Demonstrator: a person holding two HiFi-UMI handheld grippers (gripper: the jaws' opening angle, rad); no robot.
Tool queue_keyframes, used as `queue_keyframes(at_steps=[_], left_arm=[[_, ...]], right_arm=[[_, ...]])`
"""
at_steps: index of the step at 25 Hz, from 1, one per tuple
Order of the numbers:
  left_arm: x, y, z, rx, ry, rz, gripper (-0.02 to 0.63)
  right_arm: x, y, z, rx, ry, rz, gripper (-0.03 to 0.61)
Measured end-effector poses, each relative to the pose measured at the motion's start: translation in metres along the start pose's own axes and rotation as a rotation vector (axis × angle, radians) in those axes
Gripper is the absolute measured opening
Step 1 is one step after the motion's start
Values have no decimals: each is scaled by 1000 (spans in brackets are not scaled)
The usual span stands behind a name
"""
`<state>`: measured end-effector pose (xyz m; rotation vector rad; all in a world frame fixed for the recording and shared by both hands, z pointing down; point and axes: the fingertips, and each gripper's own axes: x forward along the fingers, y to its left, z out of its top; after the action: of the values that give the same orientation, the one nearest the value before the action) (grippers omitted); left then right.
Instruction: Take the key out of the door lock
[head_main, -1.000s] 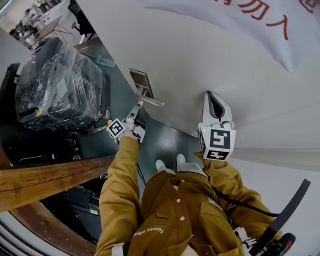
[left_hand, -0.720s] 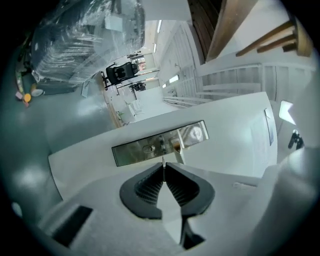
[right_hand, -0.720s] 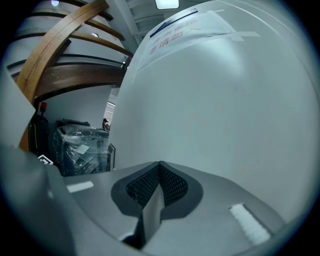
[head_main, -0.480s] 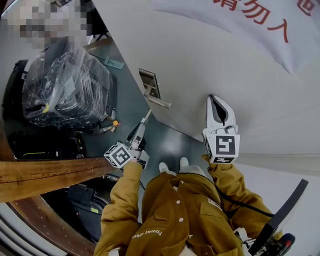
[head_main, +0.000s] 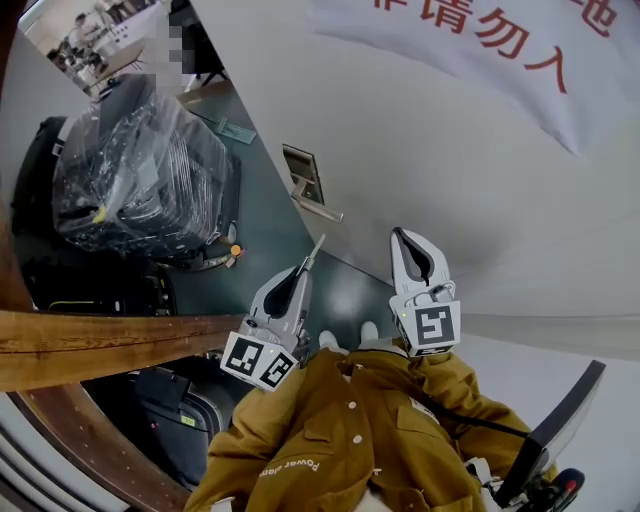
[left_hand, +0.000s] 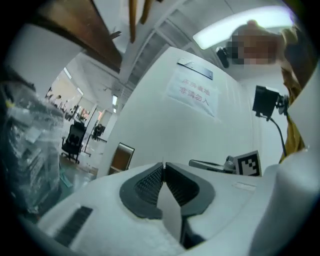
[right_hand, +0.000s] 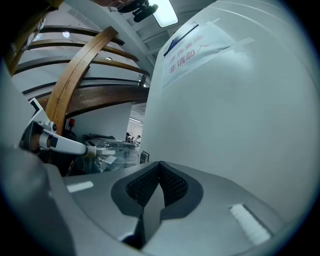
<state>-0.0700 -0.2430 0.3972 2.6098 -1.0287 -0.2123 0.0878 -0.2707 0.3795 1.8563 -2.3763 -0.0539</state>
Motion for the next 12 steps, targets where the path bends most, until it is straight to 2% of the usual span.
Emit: queue_keyframes(at_steps=[2, 4, 9, 12], left_arm=[[0, -10, 4, 89, 5, 15, 20], [1, -18, 5, 125, 9, 18, 20], [5, -27, 4, 164, 29, 12, 20], [6, -28, 3, 175, 35, 15, 20]], right_arm=[[-5, 5, -7, 8, 13, 13, 5], [-10, 10, -15, 8, 18, 31, 5], [-16, 13, -24, 31, 52, 33, 5], [-16, 18, -18, 25, -17, 58, 5]])
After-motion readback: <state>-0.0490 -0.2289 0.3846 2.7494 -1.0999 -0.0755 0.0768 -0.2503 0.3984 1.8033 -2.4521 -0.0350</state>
